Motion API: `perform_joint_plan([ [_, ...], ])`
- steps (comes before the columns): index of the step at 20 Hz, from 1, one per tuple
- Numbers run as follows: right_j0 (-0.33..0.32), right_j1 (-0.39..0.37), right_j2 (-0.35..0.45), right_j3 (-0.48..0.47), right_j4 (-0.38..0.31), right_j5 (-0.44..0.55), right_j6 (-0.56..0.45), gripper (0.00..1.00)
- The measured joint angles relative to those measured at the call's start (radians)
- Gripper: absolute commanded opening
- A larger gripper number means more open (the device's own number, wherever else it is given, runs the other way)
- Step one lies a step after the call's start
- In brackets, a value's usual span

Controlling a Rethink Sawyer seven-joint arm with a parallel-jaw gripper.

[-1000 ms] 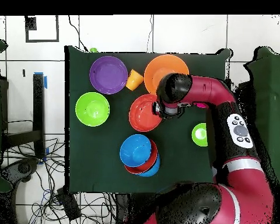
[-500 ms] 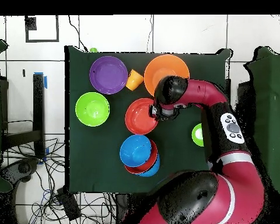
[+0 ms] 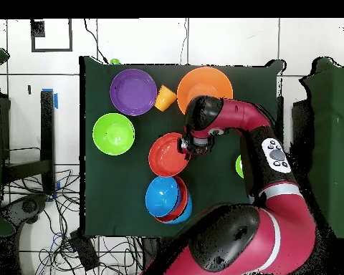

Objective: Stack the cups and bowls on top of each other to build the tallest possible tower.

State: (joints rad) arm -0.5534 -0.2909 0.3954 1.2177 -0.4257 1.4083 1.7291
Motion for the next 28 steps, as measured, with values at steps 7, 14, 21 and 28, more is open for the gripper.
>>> perform_joint_plan([
  [7,0.001,-0.041,-0.002,0.041,-0.001,0.075,0.0,0.0],
  [14,-0.011,-0.111,-0.003,0.143,0.0,0.074,0.0,0.0],
  [21,-0.046,-0.203,-0.003,0.28,-0.001,0.044,0.0,0.0],
  [28,-0.108,-0.317,-0.004,0.463,-0.048,-0.107,0.0,0.0],
])
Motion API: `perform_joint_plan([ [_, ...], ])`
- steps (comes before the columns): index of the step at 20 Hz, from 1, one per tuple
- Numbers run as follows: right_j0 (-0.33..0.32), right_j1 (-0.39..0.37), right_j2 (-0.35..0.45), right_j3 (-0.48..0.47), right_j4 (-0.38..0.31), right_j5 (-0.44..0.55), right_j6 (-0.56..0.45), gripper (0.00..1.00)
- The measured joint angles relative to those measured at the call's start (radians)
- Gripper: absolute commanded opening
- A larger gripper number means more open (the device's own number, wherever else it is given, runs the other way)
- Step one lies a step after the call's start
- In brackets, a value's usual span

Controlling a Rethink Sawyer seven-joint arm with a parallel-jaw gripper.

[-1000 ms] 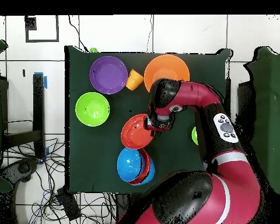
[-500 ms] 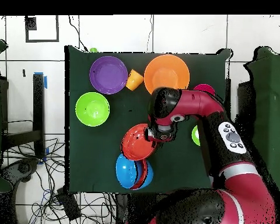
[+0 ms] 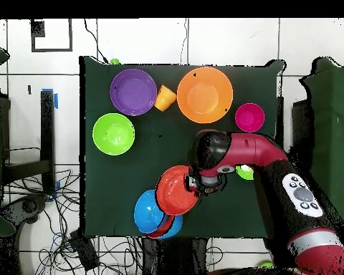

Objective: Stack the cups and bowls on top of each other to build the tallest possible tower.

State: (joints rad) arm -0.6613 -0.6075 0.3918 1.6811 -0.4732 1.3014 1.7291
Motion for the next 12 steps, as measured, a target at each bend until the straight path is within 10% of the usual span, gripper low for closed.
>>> perform_joint_plan([
  [12,-0.042,-0.04,0.0,0.13,-0.026,-0.115,0.0,0.0],
])
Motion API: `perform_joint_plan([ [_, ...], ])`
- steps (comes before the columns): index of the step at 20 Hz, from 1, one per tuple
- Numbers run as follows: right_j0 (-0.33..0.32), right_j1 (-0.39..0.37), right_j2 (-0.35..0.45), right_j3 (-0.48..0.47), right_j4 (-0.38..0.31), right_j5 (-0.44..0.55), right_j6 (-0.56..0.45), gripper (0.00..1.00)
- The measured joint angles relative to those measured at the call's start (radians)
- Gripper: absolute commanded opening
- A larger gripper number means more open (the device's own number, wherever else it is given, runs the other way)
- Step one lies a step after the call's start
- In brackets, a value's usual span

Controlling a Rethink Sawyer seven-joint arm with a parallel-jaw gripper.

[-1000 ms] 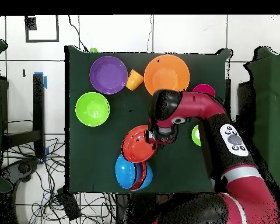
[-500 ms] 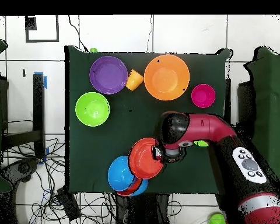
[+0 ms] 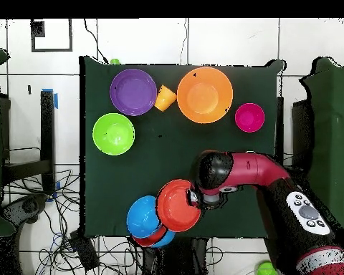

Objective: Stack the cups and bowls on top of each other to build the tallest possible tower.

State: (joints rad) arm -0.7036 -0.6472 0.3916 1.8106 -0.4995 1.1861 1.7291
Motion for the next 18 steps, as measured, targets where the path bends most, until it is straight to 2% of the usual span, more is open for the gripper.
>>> perform_joint_plan([
  [18,0.057,0.003,0.0,-0.031,0.0,0.037,0.0,0.0],
])
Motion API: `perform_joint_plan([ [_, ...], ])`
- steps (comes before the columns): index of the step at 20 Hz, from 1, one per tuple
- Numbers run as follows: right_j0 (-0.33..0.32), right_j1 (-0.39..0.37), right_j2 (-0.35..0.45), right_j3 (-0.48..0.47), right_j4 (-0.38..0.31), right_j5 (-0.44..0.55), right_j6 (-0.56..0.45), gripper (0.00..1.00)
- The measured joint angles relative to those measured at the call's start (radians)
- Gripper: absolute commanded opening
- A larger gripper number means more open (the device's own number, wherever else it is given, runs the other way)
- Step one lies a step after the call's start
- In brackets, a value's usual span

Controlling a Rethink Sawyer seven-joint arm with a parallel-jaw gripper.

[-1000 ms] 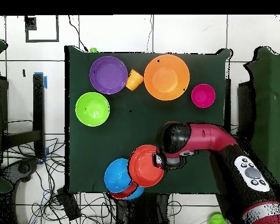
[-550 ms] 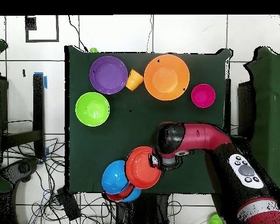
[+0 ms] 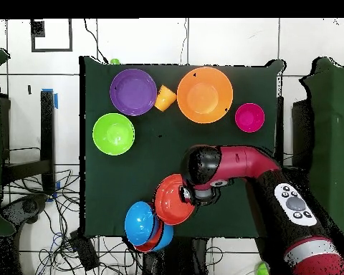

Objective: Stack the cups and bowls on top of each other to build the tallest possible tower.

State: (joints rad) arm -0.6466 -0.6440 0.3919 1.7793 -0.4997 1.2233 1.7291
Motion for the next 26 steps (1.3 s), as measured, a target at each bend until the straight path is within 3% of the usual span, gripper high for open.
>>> perform_joint_plan([
  [21,0.02,0.009,0.0,-0.063,0.002,0.051,0.0,0.0],
  [26,0.067,0.009,-0.001,-0.078,0.039,0.051,0.0,0.0],
])
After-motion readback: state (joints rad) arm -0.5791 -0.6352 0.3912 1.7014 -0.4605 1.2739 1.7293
